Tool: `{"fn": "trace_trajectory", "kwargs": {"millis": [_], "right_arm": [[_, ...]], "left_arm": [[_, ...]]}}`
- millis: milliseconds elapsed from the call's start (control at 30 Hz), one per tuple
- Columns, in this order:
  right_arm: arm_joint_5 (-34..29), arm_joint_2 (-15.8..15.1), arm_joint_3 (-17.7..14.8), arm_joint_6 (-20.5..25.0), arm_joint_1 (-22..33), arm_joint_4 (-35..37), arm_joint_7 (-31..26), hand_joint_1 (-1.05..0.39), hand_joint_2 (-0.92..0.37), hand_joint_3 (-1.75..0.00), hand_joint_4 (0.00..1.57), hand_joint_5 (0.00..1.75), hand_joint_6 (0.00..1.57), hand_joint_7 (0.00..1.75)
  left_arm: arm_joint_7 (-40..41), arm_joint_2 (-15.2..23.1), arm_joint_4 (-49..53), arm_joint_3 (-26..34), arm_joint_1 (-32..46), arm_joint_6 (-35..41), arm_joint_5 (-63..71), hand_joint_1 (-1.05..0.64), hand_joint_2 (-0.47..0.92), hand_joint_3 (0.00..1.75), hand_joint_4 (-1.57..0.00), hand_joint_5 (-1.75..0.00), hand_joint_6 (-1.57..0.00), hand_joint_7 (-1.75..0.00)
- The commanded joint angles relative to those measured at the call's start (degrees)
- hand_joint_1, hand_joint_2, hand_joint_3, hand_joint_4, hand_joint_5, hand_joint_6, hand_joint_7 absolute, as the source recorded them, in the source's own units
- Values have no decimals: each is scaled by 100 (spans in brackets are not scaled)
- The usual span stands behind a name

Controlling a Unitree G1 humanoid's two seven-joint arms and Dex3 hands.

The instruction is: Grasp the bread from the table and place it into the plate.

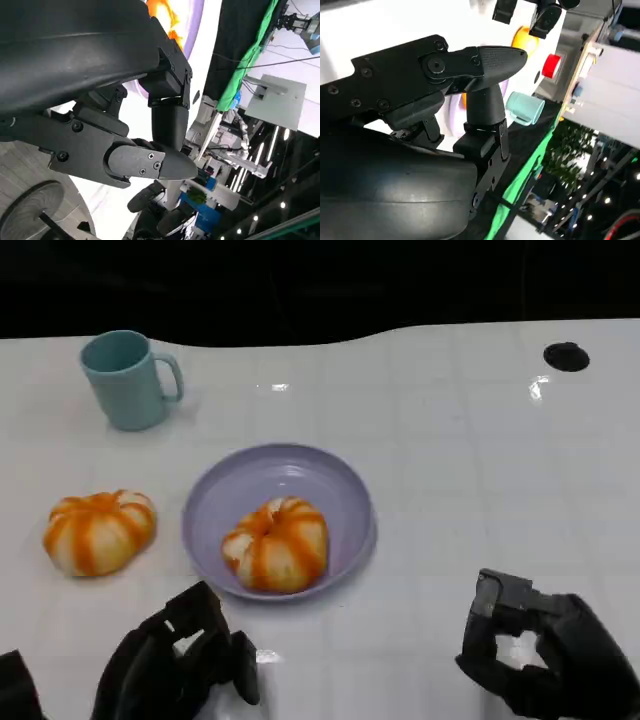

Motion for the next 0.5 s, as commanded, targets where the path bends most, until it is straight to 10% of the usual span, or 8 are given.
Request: {"fn": "trace_trajectory", "kwargs": {"millis": [33, 500], "right_arm": [[114, 173, -109, -57, 130, 70, 62, -61, -92, -30, 88, 175, 70, 175], [221, 454, -390, -620, 51, 789, 242, -62, -92, -32, 92, 175, 71, 175]], "left_arm": [[45, 94, -82, 31, 66, -49, 24, -66, 92, 21, -83, -175, -67, -169], [48, 118, -251, 13, 195, 15, 24, -65, 92, 23, -82, -175, -66, -169]]}}
